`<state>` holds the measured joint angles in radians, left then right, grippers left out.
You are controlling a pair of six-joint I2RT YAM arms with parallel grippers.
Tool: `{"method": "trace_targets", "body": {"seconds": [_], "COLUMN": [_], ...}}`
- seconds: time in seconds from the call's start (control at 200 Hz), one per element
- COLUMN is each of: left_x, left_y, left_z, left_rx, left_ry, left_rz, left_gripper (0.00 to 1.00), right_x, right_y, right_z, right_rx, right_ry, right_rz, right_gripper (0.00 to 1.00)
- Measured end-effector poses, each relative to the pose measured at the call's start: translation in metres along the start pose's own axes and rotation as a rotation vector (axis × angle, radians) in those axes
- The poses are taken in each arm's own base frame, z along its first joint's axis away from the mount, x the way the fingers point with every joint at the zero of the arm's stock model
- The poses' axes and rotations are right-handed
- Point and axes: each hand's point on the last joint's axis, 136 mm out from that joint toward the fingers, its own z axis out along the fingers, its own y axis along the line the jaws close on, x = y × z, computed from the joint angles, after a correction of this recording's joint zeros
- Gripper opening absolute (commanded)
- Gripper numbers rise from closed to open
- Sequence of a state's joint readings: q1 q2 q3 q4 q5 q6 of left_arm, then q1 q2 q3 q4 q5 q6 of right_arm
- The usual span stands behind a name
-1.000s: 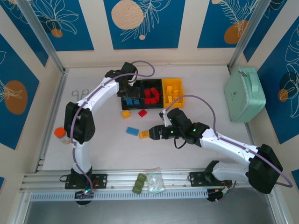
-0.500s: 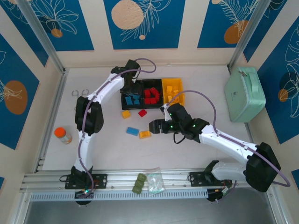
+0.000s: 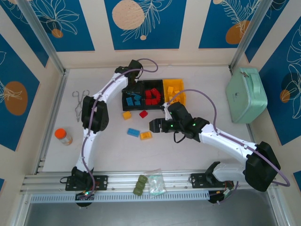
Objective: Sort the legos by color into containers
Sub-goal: Place the lego in the container.
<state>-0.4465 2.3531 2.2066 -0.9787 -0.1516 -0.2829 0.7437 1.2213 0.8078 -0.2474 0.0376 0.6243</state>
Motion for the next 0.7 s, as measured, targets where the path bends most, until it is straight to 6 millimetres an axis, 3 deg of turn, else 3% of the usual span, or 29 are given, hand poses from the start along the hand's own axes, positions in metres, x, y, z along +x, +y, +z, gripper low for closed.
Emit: {"method": "trace_targets", "body": {"seconds": [0.21, 0.5, 0.7], "left_x": [-0.002, -0.002, 0.011], "left_y": [0.002, 0.003, 0.001], "left_z": [0.000, -0.001, -0.024], "left_rx": [-0.008, -0.007, 0.021], "left_ry": [-0.002, -0.002, -0.005], "left_rz": [-0.009, -0.011, -0.011], "left_gripper": [0.77, 0.76, 0.76], "right_x": [0.001, 0.003, 0.008], "right_y": [0.000, -0.002, -0.006], "right_z": [0.000, 0.001, 0.003], "right_rx": [0.001, 0.004, 0.011], "right_ry": [0.001, 0.006, 0.017], "right_rz": [0.001, 0.006, 0.012], "right_gripper": [0.74, 0.74, 0.74]}}
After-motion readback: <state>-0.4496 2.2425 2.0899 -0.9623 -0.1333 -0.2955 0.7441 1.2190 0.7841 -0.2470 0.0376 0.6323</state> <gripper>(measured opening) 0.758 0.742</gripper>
